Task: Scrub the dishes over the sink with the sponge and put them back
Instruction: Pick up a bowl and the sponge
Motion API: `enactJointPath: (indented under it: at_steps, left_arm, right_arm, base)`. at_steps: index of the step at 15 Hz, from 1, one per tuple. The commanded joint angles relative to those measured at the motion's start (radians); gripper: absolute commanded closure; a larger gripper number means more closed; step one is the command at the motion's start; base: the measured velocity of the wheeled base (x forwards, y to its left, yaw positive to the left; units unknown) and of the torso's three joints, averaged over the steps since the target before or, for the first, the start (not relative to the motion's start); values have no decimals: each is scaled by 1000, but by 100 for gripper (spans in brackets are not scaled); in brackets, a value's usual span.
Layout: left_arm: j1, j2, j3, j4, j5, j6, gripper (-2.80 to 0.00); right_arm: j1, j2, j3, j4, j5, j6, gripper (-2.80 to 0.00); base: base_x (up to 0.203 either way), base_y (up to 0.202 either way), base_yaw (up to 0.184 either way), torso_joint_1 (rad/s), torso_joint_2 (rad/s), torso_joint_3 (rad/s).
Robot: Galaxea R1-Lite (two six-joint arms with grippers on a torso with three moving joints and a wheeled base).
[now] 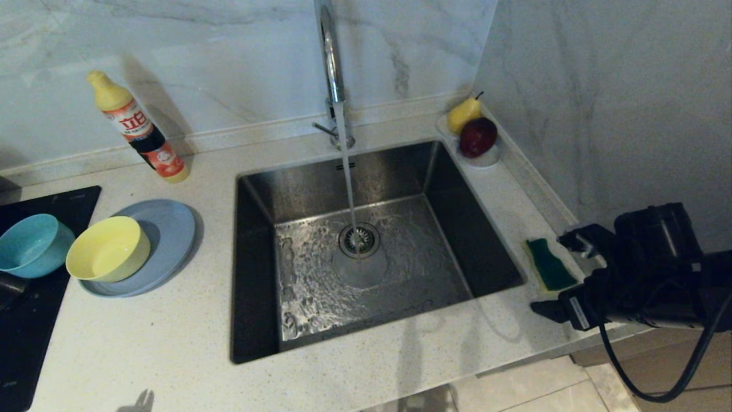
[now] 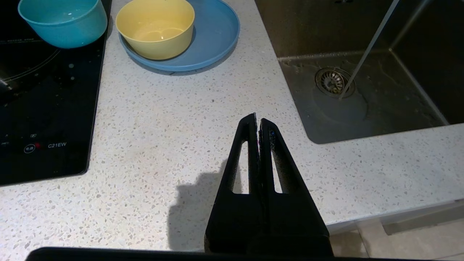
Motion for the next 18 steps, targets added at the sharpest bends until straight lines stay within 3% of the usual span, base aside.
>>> enactJointPath:
  at_steps: [1, 14, 15, 18]
  left_arm:
    - [0, 2, 40, -1, 1, 0, 0]
    - [0, 2, 40, -1, 1, 0, 0]
    - [0, 2, 40, -1, 1, 0, 0]
    - [0, 2, 40, -1, 1, 0, 0]
  right_arm:
    - [0, 17, -3, -13, -1, -3, -280]
    - [-4, 39, -29, -58, -7, -12, -280]
    - [-4, 40, -31, -56, -7, -10, 0]
    - [-6, 45, -29, -56, -7, -10, 0]
  base:
    - [0, 0, 0, 0, 0, 0]
    - [0, 0, 0, 0, 0, 0]
    - [0, 0, 0, 0, 0, 0]
    - [0, 0, 0, 0, 0, 0]
